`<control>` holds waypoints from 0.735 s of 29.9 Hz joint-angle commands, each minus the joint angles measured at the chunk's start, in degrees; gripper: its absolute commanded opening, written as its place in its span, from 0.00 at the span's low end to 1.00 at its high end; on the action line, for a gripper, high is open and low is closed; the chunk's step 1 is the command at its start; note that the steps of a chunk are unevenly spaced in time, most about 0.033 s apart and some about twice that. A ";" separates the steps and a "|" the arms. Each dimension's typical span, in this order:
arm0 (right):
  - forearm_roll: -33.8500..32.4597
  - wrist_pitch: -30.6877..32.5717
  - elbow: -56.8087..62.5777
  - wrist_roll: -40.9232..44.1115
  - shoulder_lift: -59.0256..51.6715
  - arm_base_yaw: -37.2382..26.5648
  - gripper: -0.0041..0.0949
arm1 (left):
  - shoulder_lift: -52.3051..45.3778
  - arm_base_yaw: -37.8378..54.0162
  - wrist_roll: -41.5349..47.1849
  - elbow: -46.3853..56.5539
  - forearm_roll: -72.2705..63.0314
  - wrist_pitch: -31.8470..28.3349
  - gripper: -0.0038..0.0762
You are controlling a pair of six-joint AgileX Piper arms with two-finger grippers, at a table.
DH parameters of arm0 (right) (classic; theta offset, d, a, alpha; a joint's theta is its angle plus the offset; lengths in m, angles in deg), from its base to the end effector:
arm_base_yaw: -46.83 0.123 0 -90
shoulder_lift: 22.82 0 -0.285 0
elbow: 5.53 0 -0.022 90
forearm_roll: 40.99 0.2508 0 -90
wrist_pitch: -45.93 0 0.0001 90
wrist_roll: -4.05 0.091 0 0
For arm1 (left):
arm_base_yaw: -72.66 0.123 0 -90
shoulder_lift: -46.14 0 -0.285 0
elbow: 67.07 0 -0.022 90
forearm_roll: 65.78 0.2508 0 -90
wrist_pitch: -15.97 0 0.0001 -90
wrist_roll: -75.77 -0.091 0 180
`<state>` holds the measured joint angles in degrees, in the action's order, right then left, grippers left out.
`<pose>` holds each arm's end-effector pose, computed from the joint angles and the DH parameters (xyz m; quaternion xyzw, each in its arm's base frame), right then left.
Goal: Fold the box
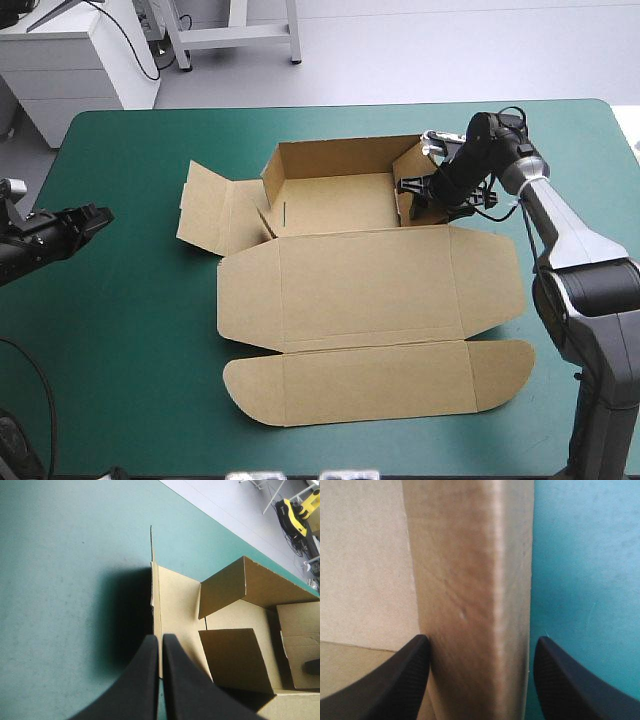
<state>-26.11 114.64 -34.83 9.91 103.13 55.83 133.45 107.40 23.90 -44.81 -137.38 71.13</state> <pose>0.4334 0.0907 0.2613 0.0043 0.9840 0.1409 0.1090 0.2634 0.0963 0.3048 -0.1447 0.8347 -0.3047 0.4352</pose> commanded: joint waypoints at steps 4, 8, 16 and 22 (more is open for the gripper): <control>0.88 0.79 -1.50 -2.87 -2.08 0.19 0.25 | -1.67 -0.02 0.40 -1.47 -3.86 0.34 0.06; 0.88 2.97 -3.67 -4.12 -2.08 0.19 0.03 | -1.67 -0.02 0.40 -1.47 -3.86 0.34 0.06; -1.03 2.96 -7.88 -4.44 -5.52 0.19 0.03 | -1.67 -0.02 0.07 -1.47 -3.45 0.28 0.06; -3.29 2.96 -7.88 -5.86 -11.27 0.07 0.03 | -1.67 -0.02 -1.62 -1.47 -3.65 -0.87 0.06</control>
<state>-31.17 116.78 -40.48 5.43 98.49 56.26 133.45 107.40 22.78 -44.81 -137.33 70.47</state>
